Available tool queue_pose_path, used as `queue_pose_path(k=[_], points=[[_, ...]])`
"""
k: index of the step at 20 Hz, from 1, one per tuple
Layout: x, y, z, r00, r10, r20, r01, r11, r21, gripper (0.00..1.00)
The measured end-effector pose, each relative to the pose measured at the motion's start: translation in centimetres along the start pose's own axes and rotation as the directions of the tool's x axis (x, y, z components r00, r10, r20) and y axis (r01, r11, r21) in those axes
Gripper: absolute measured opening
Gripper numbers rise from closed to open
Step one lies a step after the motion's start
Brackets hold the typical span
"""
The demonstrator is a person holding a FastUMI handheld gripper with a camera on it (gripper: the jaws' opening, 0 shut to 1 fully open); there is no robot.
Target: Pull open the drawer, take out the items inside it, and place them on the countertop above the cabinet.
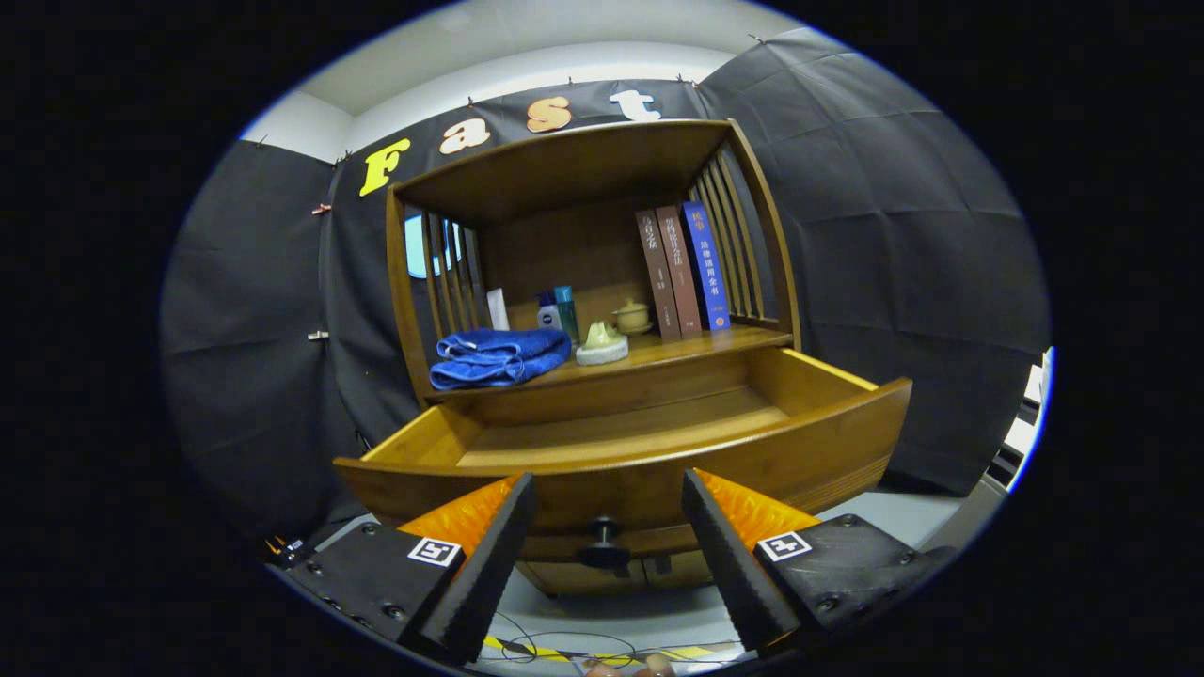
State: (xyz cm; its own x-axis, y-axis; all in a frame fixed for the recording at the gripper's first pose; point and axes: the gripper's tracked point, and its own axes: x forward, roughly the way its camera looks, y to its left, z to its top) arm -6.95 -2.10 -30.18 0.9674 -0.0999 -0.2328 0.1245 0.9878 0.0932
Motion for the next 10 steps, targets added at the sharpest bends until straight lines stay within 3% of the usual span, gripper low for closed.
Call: queue_pose_path(k=[4,10], points=[[1.7,0.5,-3.2,0.999,0.009,-0.051,-0.009,1.0,-0.004,0.99],[4.2,-0.2,-3.8,0.996,-0.034,-0.079,0.032,0.999,-0.029,0.99]])
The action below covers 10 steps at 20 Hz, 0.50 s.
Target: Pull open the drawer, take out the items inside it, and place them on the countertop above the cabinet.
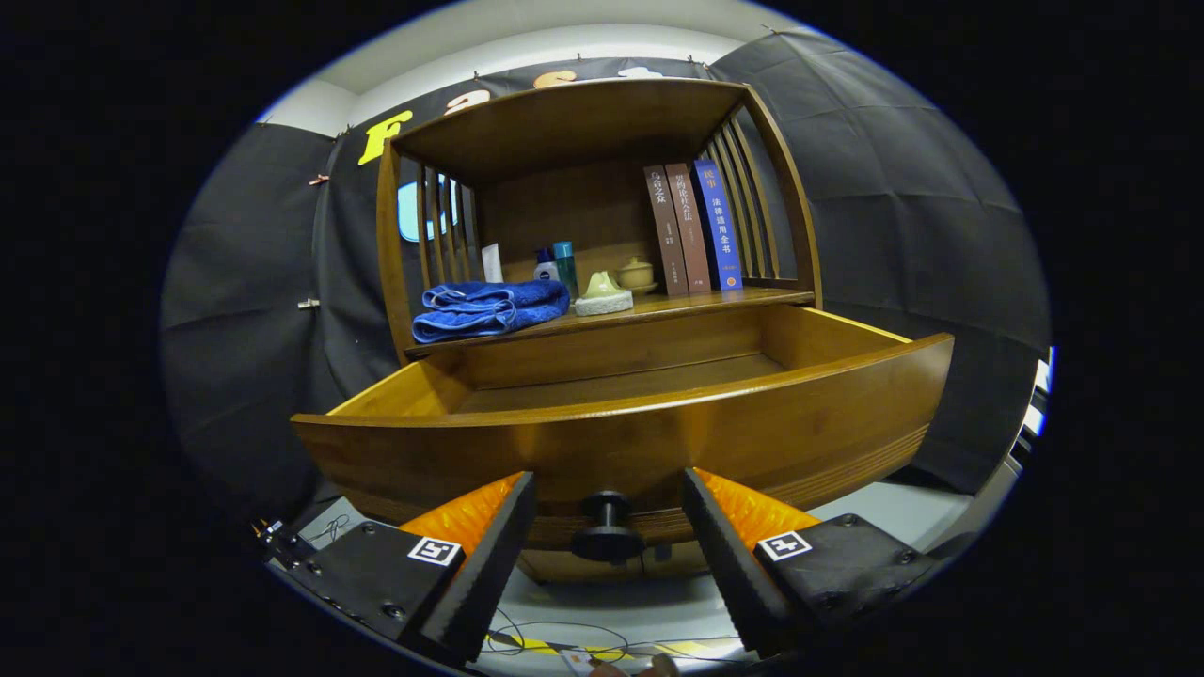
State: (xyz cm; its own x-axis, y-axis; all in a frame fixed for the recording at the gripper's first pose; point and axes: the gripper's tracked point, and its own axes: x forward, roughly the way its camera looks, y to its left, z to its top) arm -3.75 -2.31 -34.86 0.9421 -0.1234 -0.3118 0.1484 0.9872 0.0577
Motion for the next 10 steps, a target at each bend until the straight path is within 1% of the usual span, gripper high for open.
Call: queue_pose_path(k=[2,3,10], points=[[0.0,0.1,0.4,1.0,-0.005,0.009,0.005,1.0,0.005,0.97],[0.4,0.1,0.7,1.0,-0.006,0.007,0.005,1.0,0.008,0.98],[6.7,0.6,3.1,1.0,-0.003,0.013,0.003,1.0,0.017,0.99]])
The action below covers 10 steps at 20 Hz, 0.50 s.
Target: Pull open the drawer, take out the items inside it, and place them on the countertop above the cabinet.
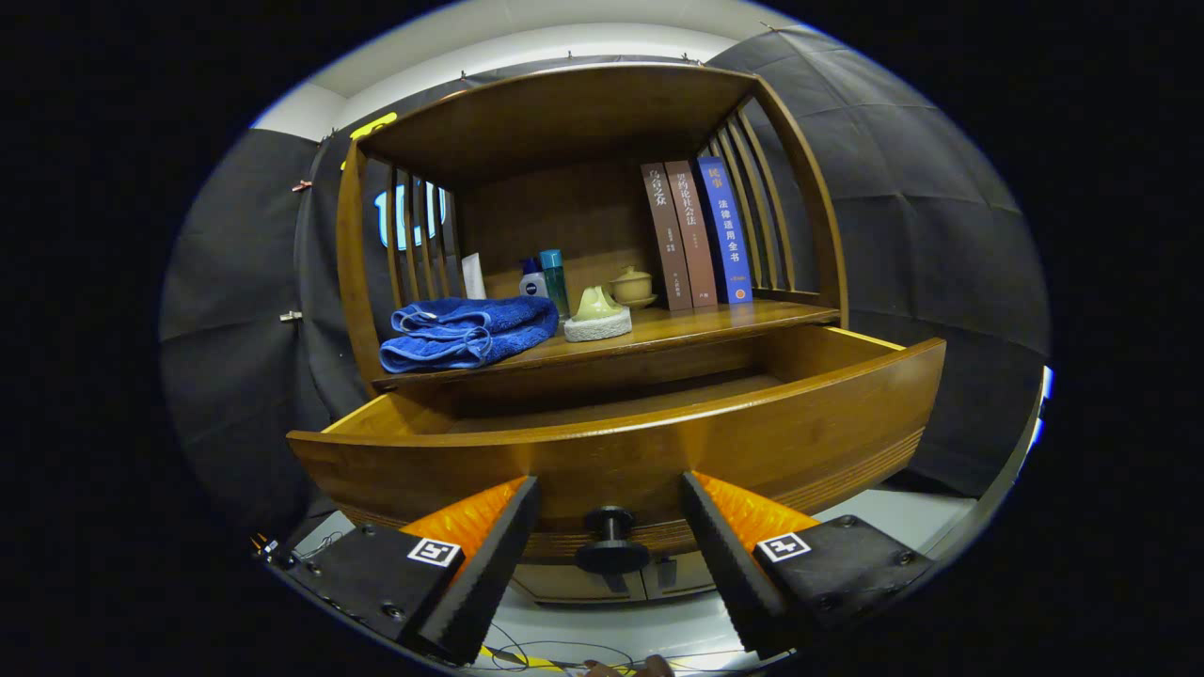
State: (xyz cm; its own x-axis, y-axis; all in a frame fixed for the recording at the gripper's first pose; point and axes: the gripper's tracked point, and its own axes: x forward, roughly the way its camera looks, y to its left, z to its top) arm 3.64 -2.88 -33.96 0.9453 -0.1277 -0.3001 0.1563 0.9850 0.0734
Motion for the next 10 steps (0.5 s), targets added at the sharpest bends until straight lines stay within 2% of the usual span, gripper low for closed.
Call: queue_pose_path(k=[4,10], points=[[4.3,0.0,0.9,1.0,0.004,-0.005,-0.004,1.0,-0.008,0.99],[8.4,0.1,1.5,1.0,0.003,0.001,-0.003,1.0,-0.011,0.99]])
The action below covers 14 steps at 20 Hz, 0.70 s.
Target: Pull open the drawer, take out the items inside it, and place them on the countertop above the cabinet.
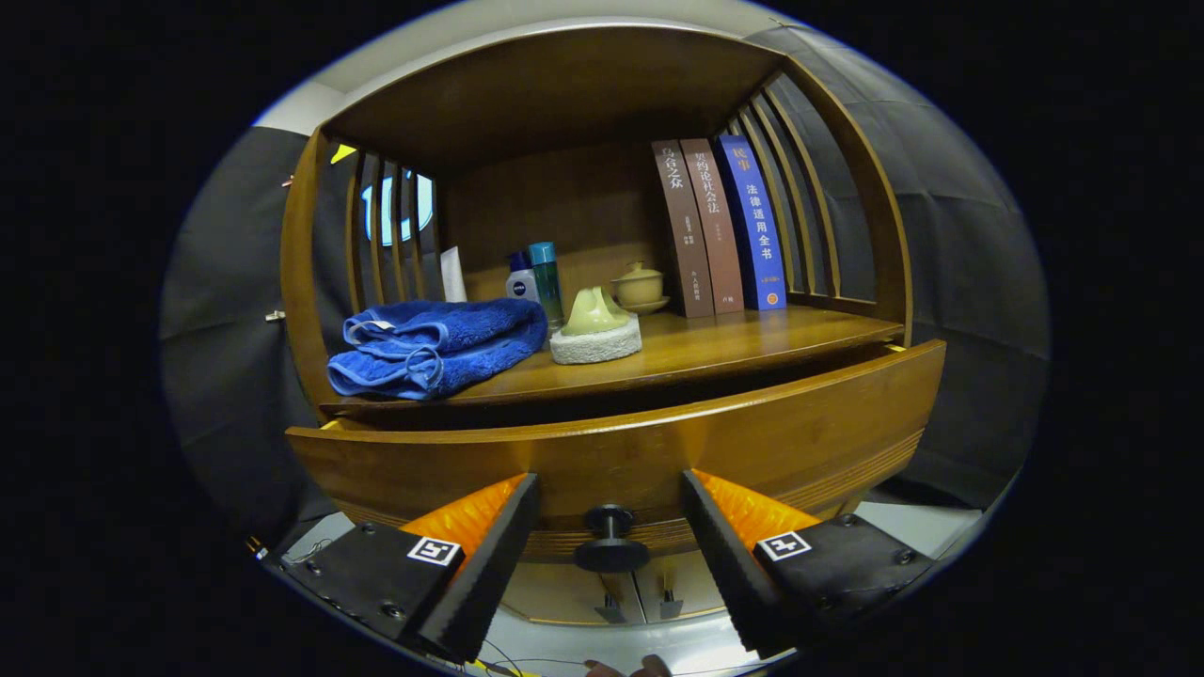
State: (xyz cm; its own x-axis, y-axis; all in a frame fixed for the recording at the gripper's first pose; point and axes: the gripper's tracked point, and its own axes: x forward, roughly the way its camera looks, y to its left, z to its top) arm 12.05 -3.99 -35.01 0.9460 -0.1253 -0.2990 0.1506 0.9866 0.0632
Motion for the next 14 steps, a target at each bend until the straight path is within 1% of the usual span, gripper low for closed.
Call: queue_pose_path(k=[6,9,14], points=[[2.6,0.1,0.3,1.0,-0.002,-0.003,0.002,1.0,0.001,0.99],[2.7,0.0,0.3,1.0,-0.009,0.002,0.009,1.0,-0.004,0.97],[2.7,0.0,0.3,1.0,-0.011,0.005,0.011,1.0,-0.001,0.97]])
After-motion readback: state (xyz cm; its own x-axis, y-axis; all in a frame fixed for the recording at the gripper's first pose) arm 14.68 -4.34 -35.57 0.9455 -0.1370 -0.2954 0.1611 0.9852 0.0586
